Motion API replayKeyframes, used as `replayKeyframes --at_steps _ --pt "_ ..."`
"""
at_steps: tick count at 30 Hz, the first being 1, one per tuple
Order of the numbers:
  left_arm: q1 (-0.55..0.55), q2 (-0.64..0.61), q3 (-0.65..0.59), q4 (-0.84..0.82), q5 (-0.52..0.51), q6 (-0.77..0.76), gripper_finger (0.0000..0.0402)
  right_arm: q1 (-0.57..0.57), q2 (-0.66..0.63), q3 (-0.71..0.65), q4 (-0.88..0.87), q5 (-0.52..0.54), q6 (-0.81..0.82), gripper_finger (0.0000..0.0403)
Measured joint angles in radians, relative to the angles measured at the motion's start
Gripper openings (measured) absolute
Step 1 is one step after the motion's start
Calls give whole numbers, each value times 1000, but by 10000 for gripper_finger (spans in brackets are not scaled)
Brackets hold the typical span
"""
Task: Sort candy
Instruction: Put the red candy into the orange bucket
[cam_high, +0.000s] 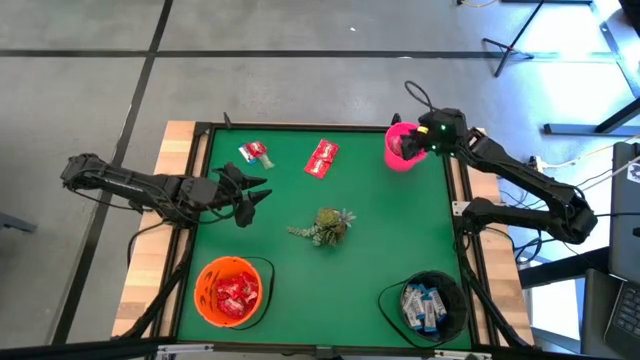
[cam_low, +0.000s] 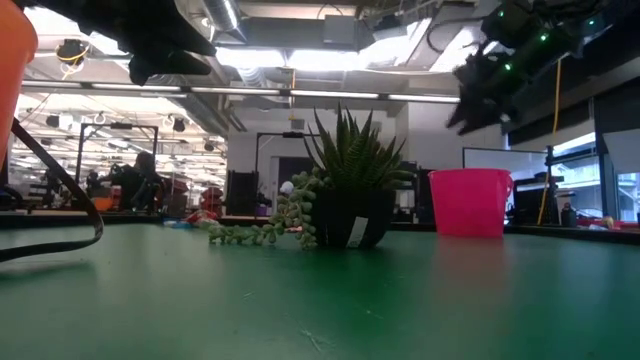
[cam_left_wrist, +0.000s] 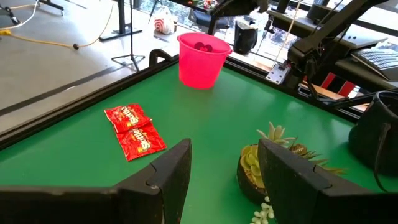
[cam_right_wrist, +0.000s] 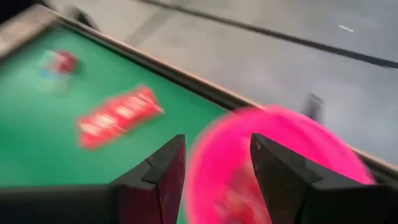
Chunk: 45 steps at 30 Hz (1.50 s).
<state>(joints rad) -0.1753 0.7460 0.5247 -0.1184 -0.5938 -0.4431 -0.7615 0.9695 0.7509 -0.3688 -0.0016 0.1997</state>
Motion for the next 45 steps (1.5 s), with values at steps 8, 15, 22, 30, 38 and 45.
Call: replayKeyframes --at_steps 8,15,22,30,38,45 --pt "0 0 0 0 -18 -17 179 187 59 1 393 -89 36 179" --pt "0 0 0 0 -18 -22 179 315 237 37 525 -65 -29 179" --pt "0 0 0 0 -14 -26 179 337 463 169 494 -131 -84 179" --pt "0 0 0 -1 15 -26 179 335 695 380 357 -174 -155 179" --pt "0 0 0 -3 37 -26 179 323 877 558 214 -197 -202 220" --pt "0 0 0 -5 38 -22 179 295 952 611 130 -14 -161 289"
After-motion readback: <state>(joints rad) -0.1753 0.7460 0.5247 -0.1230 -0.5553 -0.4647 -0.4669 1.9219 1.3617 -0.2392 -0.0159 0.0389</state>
